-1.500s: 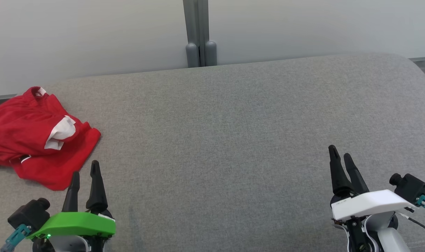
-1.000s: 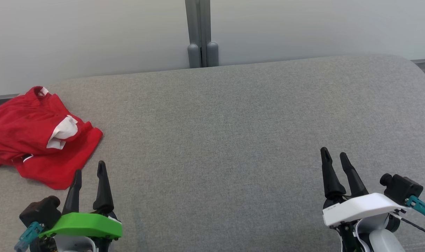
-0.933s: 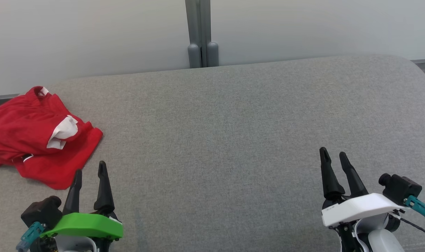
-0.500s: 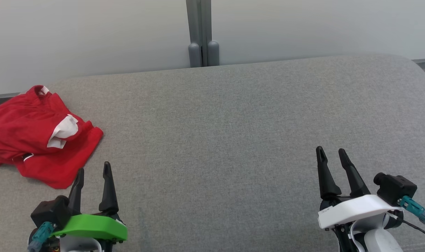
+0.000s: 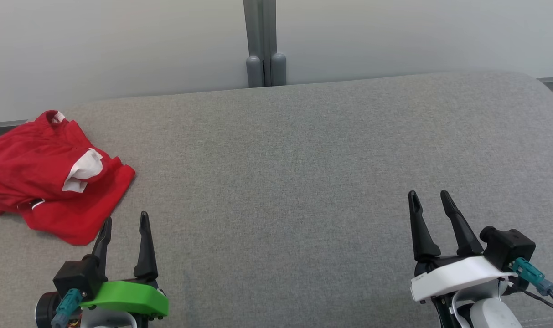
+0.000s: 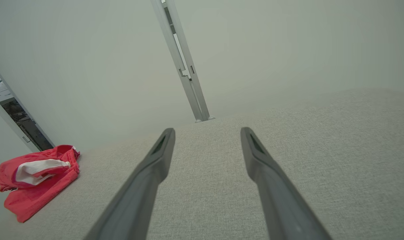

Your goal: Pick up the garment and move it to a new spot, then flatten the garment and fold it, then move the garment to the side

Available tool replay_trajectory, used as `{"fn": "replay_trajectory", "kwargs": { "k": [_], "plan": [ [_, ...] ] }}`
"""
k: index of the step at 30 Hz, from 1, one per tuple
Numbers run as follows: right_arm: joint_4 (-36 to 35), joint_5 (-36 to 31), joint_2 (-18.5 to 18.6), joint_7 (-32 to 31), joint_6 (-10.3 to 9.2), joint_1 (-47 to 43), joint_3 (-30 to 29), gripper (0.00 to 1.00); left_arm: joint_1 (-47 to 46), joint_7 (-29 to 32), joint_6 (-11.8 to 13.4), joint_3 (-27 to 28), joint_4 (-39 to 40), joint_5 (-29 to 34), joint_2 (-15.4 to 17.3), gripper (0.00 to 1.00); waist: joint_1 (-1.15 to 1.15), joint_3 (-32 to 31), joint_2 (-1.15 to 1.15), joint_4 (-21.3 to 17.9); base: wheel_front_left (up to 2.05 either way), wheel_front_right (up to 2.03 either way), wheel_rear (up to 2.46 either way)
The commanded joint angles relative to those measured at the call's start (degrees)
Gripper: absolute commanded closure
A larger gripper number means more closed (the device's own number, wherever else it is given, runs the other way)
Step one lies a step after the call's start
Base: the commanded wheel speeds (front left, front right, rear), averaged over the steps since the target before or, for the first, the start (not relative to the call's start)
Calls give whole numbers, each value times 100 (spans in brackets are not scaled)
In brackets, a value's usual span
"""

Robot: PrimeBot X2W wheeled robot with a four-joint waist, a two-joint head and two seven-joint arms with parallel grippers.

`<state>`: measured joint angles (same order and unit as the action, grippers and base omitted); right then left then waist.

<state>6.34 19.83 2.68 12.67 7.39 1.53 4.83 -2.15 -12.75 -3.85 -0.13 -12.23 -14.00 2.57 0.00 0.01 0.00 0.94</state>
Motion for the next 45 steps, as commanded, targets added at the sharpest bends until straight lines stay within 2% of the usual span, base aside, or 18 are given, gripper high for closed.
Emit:
{"fn": "replay_trajectory", "kwargs": {
  "k": [1,14,21,32,45],
  "plan": [
    [-50,-147,28,58,16,-21,17,0,-18,-50,40,-13,0,135,45,0,0,-2,0,2,0,0,0],
    [-40,-689,30,188,17,-71,55,0,64,-182,97,-56,-46,663,49,0,0,-46,0,17,0,0,0],
    [-24,-925,32,267,17,-94,56,0,89,-260,65,-56,-132,693,50,0,0,-60,0,9,0,0,0],
    [166,-587,30,257,12,-108,-28,0,88,-215,-24,-26,-245,393,51,0,0,-100,0,10,0,0,0],
    [372,-445,31,257,12,-68,-83,0,102,-105,61,-68,-204,246,75,0,0,-108,0,-10,0,0,0]
  ]
}}
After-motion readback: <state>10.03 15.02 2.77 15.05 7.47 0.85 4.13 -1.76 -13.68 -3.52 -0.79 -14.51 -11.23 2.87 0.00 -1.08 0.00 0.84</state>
